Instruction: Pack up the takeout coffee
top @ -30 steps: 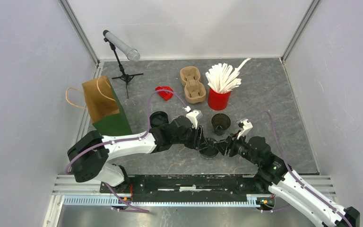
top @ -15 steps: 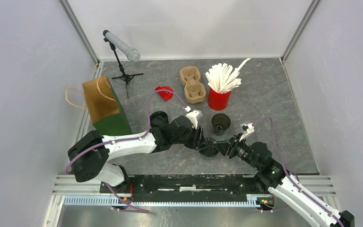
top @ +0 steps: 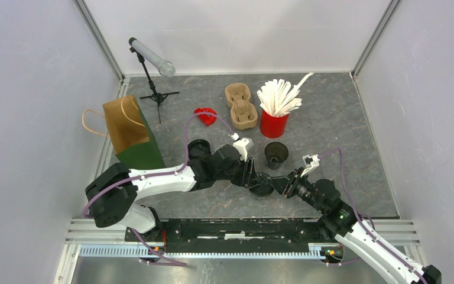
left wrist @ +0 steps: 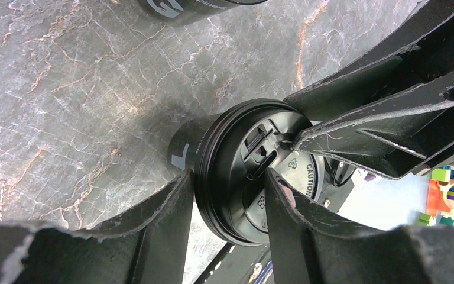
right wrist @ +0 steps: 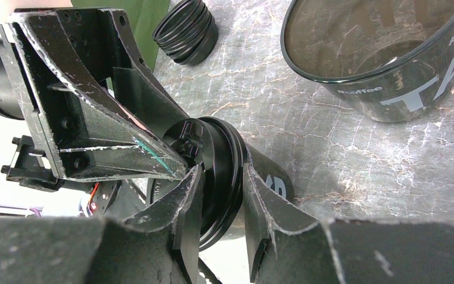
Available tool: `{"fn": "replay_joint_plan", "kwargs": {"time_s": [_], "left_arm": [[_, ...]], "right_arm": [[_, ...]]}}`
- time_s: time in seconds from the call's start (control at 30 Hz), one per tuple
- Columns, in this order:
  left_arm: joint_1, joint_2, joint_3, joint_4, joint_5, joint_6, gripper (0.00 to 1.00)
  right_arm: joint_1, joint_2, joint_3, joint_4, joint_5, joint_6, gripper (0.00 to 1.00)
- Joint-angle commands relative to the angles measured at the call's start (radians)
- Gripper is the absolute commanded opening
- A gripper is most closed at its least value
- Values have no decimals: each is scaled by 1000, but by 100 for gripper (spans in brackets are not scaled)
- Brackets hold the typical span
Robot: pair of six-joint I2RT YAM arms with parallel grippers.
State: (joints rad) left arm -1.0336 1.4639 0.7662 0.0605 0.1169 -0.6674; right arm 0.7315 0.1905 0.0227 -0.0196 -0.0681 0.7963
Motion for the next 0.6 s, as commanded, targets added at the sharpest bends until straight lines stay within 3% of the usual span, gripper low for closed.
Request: {"fn": "replay_joint_plan", "kwargs": {"time_s": [0.0, 0.57], "left_arm": [[-3, 94, -79, -198, -56, 33, 52], [-2, 101, -98, -207, -87, -1, 51]], "right_arm": [[8, -18, -309, 12, -77, 34, 32], [8, -74, -414, 43, -107, 79, 31]]}}
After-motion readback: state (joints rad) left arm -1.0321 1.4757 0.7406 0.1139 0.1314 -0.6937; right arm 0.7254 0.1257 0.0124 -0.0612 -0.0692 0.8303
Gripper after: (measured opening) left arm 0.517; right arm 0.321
